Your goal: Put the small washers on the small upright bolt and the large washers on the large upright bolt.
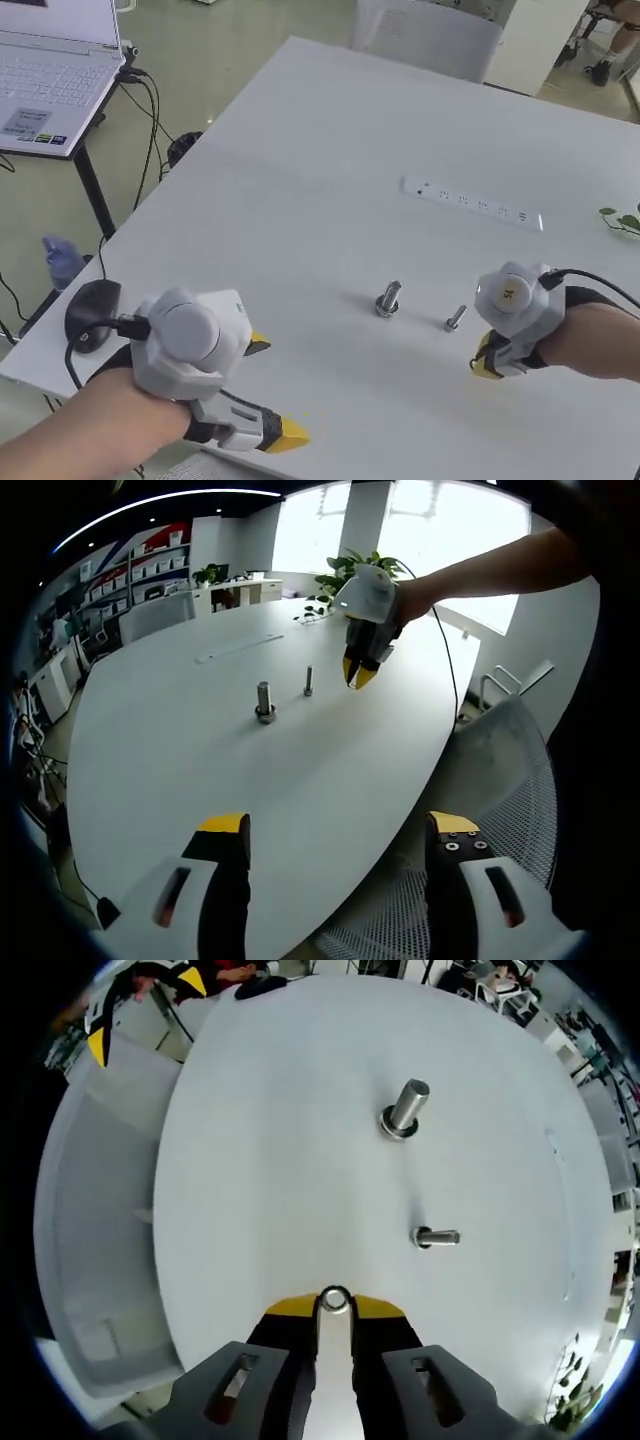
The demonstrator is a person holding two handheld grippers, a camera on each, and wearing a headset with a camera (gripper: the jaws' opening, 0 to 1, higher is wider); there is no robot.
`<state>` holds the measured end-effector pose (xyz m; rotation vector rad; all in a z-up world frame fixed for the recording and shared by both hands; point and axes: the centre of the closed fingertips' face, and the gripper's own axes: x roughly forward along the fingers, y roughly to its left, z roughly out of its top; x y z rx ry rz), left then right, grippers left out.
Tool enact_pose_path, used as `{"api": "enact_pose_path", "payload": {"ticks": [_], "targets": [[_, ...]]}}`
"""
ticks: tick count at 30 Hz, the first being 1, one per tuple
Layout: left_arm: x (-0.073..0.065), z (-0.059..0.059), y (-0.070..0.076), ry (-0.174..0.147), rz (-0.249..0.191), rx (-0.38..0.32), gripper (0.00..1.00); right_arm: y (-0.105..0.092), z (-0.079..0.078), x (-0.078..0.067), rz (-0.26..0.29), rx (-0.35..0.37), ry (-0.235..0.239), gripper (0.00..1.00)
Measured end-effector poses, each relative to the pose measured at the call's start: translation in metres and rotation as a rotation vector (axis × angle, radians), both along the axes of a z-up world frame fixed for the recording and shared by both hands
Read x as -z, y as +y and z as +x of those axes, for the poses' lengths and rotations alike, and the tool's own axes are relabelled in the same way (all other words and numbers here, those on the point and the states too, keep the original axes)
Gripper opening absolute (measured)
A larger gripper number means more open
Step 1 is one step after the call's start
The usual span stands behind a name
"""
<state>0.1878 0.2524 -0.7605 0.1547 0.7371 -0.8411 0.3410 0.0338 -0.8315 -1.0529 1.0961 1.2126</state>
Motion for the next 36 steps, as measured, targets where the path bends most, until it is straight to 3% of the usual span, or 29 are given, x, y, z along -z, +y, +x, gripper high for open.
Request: {"api": "enact_pose_path", "payload": {"ticks": [11, 19, 25, 29, 36], "targets": [[-0.001, 0.008, 0.012, -0.025, 0.002, -0.04, 0.81, -0.007, 0.021, -0.015, 0.005, 0.041, -0.013, 0.12], [0.005, 0.015, 0.016, -0.048, 0.018, -0.063, 0.86, 0.001, 0.053, -0.023, 0.022, 0.052, -0.048, 0.12], [0.01, 0.017, 0.017, -0.047, 0.028, -0.074, 0.88, 0.012, 0.065, -0.027, 0.032, 0.047, -0.058, 0.12], [0.007, 0.024, 0.021, -0.082, 0.032, -0.113, 0.94, 0.021, 0.069, -0.028, 0.036, 0.031, -0.068, 0.12], [0.011, 0.025, 0.025, -0.068, 0.041, -0.119, 0.96, 0.03, 0.072, -0.024, 0.019, 0.008, -0.069, 0.12]]}}
